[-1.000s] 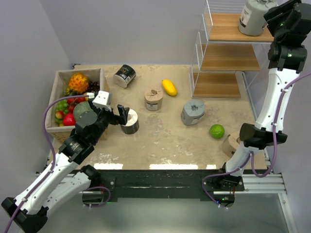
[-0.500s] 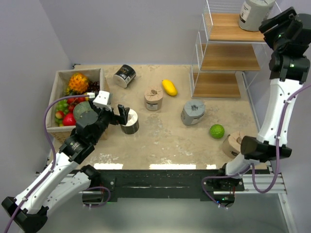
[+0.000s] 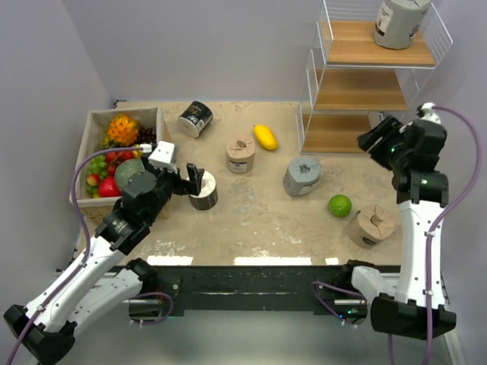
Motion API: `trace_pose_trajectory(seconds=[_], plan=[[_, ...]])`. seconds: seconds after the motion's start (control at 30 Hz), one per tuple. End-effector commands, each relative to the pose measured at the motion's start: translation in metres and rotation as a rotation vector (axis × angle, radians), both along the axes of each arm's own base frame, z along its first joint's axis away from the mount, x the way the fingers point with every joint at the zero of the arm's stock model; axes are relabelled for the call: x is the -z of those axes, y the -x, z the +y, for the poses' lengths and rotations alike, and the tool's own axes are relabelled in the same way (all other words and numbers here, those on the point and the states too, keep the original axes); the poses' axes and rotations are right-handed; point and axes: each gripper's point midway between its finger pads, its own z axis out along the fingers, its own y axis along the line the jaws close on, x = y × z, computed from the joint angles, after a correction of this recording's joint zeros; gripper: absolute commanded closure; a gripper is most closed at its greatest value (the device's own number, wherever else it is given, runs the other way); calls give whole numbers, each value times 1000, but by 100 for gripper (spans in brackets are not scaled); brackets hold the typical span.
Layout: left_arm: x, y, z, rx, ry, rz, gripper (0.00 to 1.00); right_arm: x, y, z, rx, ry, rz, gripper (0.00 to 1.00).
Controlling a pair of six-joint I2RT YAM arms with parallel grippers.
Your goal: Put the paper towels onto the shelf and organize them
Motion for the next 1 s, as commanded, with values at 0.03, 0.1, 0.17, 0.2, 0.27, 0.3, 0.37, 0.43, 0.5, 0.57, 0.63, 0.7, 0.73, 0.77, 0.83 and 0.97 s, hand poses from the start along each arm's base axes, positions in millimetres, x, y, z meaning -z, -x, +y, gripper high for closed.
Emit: trace_pose_trajectory(seconds=[0.03,0.1,0.17,0.2,0.27,0.3,0.37,0.43,0.5,0.57,0.63,0.7,0.73,0.77,0.83,0.97], plan=[[0,-6,-3,-1,-12,-10,0,86,11,31,-123,5,183,37],[4,-7,-3,-7,-21,0,0,106,10,51,-159,13,213,37],[6,-9,-3,-9,-29,5,0,119,6,72,-203,32,242,37],[7,-10,-3,-12,-33,8,0,122,6,95,-269,42,246,37],[8,-11,-3,-16,-37,9,0,133,-2,109,-294,75,283,37],[8,-11,-2,-21,-40,12,0,132,-5,118,-323,95,282,38],[9,-11,-1,-24,-40,11,0,147,-14,125,-341,122,333,39],[9,-11,-1,-25,-41,9,0,151,-21,125,-341,163,355,39],[9,-11,-1,-25,-42,11,0,154,-28,122,-338,201,373,38],[9,-11,-1,-22,-41,11,0,153,-34,113,-298,245,378,37],[9,-10,-2,-18,-40,10,0,147,-39,114,-300,244,362,37],[7,-10,-2,-16,-36,5,0,145,-44,127,-352,215,339,37],[7,-10,-2,-15,-36,5,0,146,-44,138,-396,192,334,38],[5,-9,-2,-15,-32,0,0,147,-45,142,-406,191,333,38],[4,-9,-1,-17,-29,-2,0,157,-47,154,-424,218,366,39],[3,-8,-1,-17,-26,-7,0,163,-58,143,-360,322,402,39]])
